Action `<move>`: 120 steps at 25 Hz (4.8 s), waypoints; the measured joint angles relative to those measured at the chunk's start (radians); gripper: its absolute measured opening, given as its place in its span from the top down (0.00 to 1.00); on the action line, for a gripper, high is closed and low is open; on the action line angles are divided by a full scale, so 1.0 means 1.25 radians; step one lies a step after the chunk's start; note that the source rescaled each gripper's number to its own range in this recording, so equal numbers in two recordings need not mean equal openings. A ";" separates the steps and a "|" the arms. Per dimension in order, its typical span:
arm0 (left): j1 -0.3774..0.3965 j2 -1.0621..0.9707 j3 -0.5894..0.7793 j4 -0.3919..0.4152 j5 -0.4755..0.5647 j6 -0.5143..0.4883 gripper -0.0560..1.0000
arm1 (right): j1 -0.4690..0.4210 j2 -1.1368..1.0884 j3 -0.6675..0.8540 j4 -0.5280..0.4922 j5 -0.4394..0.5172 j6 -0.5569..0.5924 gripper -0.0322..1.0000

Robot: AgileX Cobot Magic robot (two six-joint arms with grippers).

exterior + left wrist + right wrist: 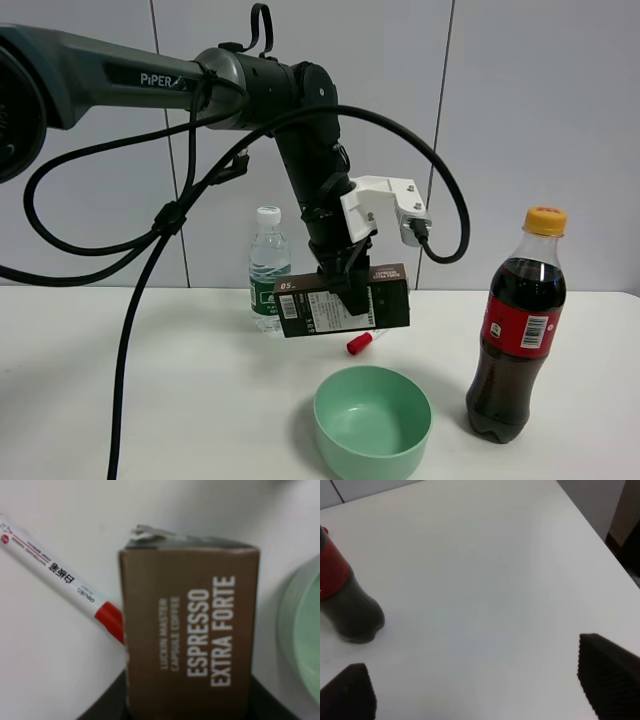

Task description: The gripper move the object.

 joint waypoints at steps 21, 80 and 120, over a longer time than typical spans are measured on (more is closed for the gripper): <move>-0.040 0.073 -0.005 0.048 -0.028 0.001 0.95 | 0.000 0.000 0.000 0.000 0.000 0.000 0.00; 0.114 -0.329 -0.005 0.189 0.067 -0.569 0.21 | 0.000 0.000 0.000 0.000 0.000 0.000 0.00; 0.641 -1.155 1.033 0.162 -0.147 -0.750 0.21 | 0.000 0.000 0.000 0.000 0.000 0.000 0.00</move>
